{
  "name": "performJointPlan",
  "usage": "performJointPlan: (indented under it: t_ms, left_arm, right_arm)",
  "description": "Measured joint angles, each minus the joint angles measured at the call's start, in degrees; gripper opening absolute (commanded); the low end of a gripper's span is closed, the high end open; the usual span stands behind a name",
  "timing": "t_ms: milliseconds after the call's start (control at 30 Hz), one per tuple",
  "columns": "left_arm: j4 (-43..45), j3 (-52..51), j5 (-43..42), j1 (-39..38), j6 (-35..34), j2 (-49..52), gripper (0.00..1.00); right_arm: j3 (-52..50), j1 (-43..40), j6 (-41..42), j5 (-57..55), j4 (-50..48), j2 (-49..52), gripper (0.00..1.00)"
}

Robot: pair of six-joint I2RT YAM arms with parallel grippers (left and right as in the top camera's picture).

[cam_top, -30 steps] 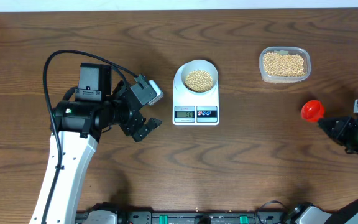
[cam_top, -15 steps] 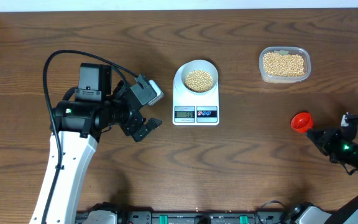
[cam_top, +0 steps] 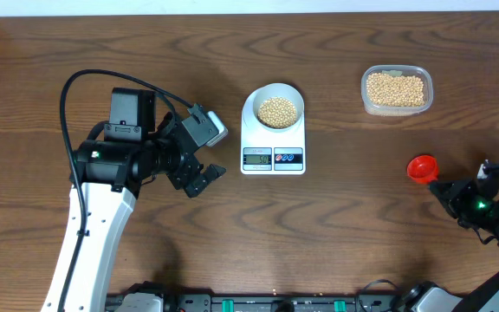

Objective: Scoop item into bowl and weigh 50g on scale
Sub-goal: 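Lower the red scoop onto the table and open the right gripper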

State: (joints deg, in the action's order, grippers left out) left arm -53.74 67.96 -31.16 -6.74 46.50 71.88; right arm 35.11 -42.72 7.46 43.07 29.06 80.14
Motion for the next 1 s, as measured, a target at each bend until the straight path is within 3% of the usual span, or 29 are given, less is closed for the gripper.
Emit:
performJointPlan:
  t_ms: [400, 433, 600, 667, 700, 1000]
  left_arm:
    - [0.00, 0.00, 0.00, 0.00, 0.00, 0.00, 0.98]
    - [0.00, 0.00, 0.00, 0.00, 0.00, 0.00, 0.98]
    - [0.00, 0.00, 0.00, 0.00, 0.00, 0.00, 0.98]
    - [0.00, 0.00, 0.00, 0.00, 0.00, 0.00, 0.98]
    - [0.00, 0.00, 0.00, 0.00, 0.00, 0.00, 0.98]
    - [0.02, 0.00, 0.00, 0.00, 0.00, 0.00, 0.98]
  right_arm:
    - [-0.04, 0.00, 0.90, -3.37, 0.04, 0.00, 0.31]
    - [-0.04, 0.00, 0.87, -3.56, 0.02, 0.00, 0.43]
    - [-0.04, 0.00, 1.11, -4.28, 0.00, 0.00, 0.74]
    - [-0.04, 0.00, 1.29, -4.50, -0.02, 0.00, 0.95]
    - [-0.07, 0.00, 1.40, -4.81, 0.00, 0.00, 0.99]
    - [-0.09, 0.00, 1.07, -10.99, -0.79, 0.00, 0.99]
